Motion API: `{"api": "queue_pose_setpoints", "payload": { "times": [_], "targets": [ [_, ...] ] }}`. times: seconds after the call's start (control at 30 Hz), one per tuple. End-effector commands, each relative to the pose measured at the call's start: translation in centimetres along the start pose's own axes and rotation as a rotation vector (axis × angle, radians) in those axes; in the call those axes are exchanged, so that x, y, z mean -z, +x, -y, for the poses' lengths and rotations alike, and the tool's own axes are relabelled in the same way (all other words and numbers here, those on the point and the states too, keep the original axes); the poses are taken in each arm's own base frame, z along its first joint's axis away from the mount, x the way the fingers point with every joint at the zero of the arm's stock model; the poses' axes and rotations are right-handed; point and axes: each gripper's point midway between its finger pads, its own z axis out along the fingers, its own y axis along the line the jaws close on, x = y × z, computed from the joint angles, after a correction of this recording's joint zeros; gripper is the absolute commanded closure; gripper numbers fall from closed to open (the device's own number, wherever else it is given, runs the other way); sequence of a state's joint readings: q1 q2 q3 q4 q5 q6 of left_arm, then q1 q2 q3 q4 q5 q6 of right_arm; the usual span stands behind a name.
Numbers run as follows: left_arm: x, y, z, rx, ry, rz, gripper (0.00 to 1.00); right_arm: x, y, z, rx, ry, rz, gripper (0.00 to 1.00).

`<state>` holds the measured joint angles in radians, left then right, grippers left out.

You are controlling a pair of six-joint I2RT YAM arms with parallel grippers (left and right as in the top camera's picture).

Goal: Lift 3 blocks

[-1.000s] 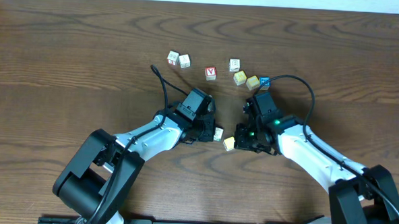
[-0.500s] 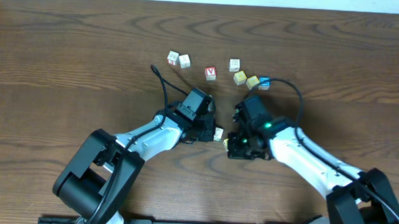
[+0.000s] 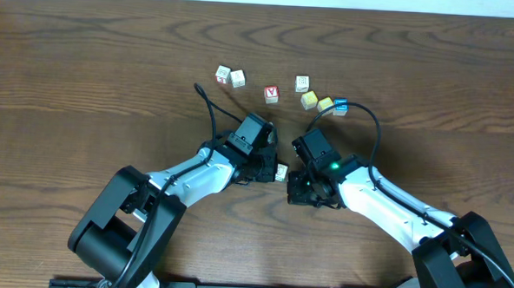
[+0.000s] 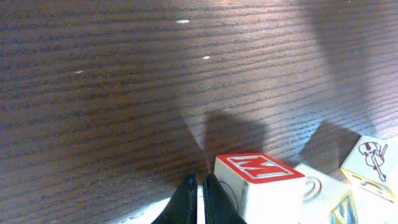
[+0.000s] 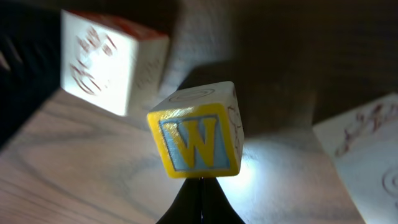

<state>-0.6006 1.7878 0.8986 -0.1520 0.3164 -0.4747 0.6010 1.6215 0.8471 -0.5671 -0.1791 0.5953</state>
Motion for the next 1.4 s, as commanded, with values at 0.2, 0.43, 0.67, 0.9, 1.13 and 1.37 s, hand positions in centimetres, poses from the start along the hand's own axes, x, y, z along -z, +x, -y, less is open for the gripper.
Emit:
{"api": "queue_pose_setpoints", "payload": {
  "times": [0.2, 0.43, 0.67, 0.9, 1.13, 1.37],
  "targets": [
    [-0.1, 0.0, 0.3, 0.007, 0.010, -0.006, 0.93, -0.3, -1.6, -0.3, -0.013, 0.003, 0.077, 0.99],
    [-0.1, 0.0, 0.3, 0.007, 0.010, -0.005, 0.93, -0.3, -2.0, -0.5, -0.010, -0.006, 0.095, 0.99],
    [-0.1, 0.0, 0.3, 0.007, 0.010, -0.006, 0.93, -0.2, -2.3, -0.8, -0.011, -0.026, 0.098, 0.99],
    [-0.1, 0.0, 0.3, 0.008, 0.011, -0.007, 0.93, 0.3, -2.5, -1.1, -0.005, -0.041, 0.088, 0.99],
    [-0.1, 0.0, 0.2, 0.064, 0.008, -0.010, 0.93, 1.1, -4.1, 1.1, -0.062, -0.022, 0.100, 0.99],
    [-0.1, -0.2, 0.0, 0.114, -0.003, 0.002, 0.93, 1.6, -5.8, 2.3, -0.027, -0.027, 0.148, 0.99]
  ]
}}
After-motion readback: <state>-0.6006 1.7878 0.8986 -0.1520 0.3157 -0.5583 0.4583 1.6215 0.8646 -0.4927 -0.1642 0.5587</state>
